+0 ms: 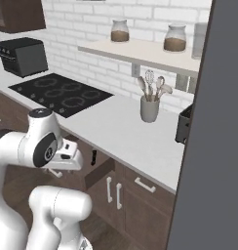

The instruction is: Pick up the knife from the drawer and place it on the cutting board. Then place the meat from the plate to the cutting board.

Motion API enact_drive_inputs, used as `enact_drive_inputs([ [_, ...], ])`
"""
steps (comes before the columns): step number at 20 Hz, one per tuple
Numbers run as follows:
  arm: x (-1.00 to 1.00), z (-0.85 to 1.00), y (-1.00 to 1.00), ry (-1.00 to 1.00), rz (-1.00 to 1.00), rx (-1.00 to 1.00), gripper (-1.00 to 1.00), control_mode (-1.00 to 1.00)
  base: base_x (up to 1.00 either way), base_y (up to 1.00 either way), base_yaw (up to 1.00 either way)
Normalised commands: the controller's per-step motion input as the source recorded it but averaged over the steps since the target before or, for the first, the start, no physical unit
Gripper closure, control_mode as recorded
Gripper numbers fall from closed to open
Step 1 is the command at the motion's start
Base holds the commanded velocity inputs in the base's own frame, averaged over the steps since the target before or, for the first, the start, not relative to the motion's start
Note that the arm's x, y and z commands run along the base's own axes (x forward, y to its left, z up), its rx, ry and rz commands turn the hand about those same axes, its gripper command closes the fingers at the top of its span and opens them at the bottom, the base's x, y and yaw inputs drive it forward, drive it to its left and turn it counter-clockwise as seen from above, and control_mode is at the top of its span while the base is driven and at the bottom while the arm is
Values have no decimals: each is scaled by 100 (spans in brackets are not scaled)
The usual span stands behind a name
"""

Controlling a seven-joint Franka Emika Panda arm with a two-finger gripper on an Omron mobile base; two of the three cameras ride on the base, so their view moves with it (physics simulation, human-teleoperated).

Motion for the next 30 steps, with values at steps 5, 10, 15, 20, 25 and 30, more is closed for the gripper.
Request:
enact_drive_inputs([
  [5, 96, -35, 82, 0, -14, 0, -100, -100, 0, 0, 0],
  [10, 100, -19, 54, 0, -25, 3, -100, -100, 0, 0, 0],
  [15, 86, -29, 34, 15, -13, 2, -100, -100, 0, 0, 0],
  [20, 67, -29, 20, 12, -4, 0, -100, -100, 0, 0, 0],
  [25, 56, -38, 14, 9, 0, 0, -100, -100, 0, 0, 0],
  [30, 41, -51, 19, 1, 0, 0, -100, -100, 0, 0, 0],
])
